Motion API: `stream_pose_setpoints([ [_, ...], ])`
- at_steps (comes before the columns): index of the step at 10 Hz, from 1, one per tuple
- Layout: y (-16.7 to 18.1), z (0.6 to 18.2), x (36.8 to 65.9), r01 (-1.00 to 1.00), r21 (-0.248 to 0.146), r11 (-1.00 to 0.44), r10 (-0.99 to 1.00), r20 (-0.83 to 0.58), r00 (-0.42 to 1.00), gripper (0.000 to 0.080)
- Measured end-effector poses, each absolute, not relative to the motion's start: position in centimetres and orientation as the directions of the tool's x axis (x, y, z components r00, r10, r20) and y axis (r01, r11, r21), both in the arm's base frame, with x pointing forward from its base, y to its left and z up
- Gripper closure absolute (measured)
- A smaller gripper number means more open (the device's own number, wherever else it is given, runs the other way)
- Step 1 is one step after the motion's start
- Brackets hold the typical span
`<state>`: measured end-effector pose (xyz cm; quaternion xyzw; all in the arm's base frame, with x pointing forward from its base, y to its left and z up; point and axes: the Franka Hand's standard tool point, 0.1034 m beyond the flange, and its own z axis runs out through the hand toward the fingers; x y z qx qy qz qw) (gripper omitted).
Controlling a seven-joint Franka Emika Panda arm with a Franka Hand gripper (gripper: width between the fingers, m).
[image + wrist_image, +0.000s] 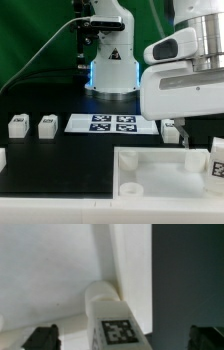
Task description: Assemble one leg
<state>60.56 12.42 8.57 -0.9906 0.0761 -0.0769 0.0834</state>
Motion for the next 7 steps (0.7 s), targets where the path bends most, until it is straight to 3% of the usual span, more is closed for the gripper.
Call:
stream_pose_setpoints([
  [2,11.5,8.1,60.3,-0.125,-0.153,-0.98,-0.123,-0.023,0.992,0.015],
  [7,10.7,7.9,61.6,-0.167,-0.122,-0.978,-0.166,-0.013,0.986,0.015],
])
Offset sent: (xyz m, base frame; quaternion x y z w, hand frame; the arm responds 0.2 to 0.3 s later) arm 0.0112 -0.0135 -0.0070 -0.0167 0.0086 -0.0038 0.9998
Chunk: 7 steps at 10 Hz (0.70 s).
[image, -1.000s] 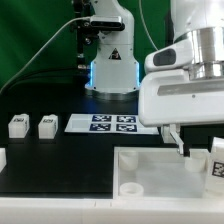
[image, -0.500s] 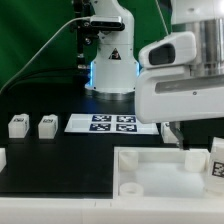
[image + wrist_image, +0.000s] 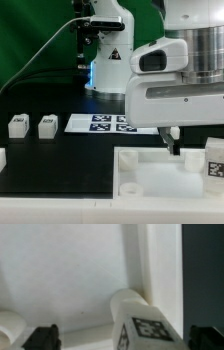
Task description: Assemble one leg
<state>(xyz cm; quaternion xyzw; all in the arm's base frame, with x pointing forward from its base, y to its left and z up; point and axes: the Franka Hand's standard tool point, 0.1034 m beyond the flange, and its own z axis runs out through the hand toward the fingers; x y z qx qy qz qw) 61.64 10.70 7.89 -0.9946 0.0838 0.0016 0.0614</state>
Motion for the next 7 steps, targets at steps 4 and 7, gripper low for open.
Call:
stream_pose_setpoints([
  [4,10.96,7.9,61.63,-0.187,-0.119,-0.975,-0.187,-0.017,0.982,0.0251],
  [7,10.94,7.87,61.62,-0.202,-0.119,-0.972,-0.201,-0.019,0.979,0.051],
])
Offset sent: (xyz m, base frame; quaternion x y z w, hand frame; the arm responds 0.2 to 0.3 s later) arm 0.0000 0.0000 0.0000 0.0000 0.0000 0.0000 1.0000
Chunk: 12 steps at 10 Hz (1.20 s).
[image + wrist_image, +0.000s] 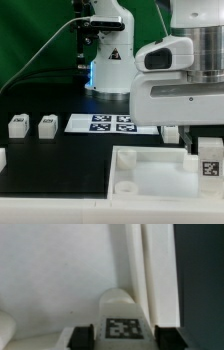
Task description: Assemble one leg
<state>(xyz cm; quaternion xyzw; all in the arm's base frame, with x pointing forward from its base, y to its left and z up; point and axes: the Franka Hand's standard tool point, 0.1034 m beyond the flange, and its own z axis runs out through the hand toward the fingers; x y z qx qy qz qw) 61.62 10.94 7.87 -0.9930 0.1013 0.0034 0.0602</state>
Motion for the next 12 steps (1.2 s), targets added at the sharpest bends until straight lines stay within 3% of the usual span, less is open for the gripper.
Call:
stream_pose_setpoints([
  [2,11.0,7.9,61.6,-0.254,-0.118,-0.96,-0.253,-0.025,0.967,0.051],
  [4,10.9,7.9,61.7,-0.534,-0.116,-0.837,-0.531,-0.061,0.845,0.051],
  [6,11.1,8.0,62.0,-0.769,-0.118,-0.629,-0.762,-0.107,0.639,0.0509],
  [9,11.8,7.9,62.6,-0.976,-0.061,-0.208,-0.962,-0.165,0.216,0.0509],
  [11,13.2,7.6,62.8,-0.998,-0.009,0.056,-0.985,-0.165,-0.053,0.0509],
  [12,13.4,7.6,62.8,-0.993,0.001,0.116,-0.98,-0.16,-0.115,0.0509],
])
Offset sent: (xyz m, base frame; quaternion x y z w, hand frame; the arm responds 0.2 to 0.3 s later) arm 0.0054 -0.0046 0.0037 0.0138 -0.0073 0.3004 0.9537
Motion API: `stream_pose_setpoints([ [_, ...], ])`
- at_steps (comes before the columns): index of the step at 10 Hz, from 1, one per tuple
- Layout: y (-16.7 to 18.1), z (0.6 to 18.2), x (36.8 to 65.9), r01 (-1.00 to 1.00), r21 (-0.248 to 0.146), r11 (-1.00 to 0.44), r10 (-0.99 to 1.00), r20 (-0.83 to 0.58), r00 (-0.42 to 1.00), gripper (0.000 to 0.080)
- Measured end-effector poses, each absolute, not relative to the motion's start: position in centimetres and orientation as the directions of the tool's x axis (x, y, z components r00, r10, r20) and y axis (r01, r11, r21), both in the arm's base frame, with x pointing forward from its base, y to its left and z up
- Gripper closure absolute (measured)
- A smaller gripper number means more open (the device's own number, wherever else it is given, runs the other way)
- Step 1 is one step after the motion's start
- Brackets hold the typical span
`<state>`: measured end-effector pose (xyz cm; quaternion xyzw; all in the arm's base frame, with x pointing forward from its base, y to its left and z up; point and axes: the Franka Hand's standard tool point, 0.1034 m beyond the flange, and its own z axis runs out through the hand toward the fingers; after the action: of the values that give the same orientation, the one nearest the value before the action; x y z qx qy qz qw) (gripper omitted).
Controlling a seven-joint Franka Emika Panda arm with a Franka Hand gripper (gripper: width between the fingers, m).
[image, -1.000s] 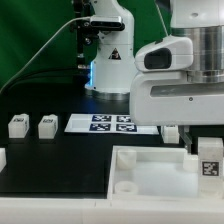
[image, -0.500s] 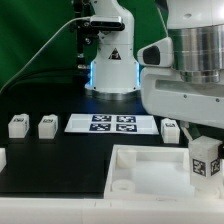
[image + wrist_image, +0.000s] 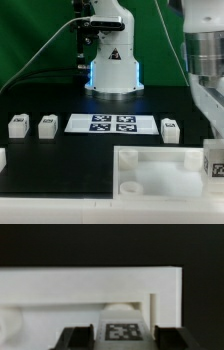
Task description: Assemble one leg
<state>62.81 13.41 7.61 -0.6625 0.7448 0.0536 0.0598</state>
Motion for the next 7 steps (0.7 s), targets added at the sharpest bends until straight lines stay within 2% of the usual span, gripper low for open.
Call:
stream_pose_setpoints([
  [2,13.4,7.5,62.7,-0.997,-0.005,0.081,-0.984,-0.16,-0.079,0.0506],
  [3,13.4,7.5,62.7,-0.997,-0.005,0.08,-0.984,-0.16,-0.078,0.0306],
  [4,13.4,7.5,62.7,-0.997,-0.005,0.077,-0.984,-0.16,-0.075,0.0184],
  [5,13.4,7.4,62.5,-1.0,-0.01,0.021,-0.987,-0.158,-0.019,0.0184],
  [6,13.5,6.6,61.0,-0.996,0.002,-0.084,-0.985,-0.154,0.083,0.016],
  [7,13.0,6.2,60.0,-0.965,0.006,-0.261,-0.954,-0.153,0.257,0.0152],
])
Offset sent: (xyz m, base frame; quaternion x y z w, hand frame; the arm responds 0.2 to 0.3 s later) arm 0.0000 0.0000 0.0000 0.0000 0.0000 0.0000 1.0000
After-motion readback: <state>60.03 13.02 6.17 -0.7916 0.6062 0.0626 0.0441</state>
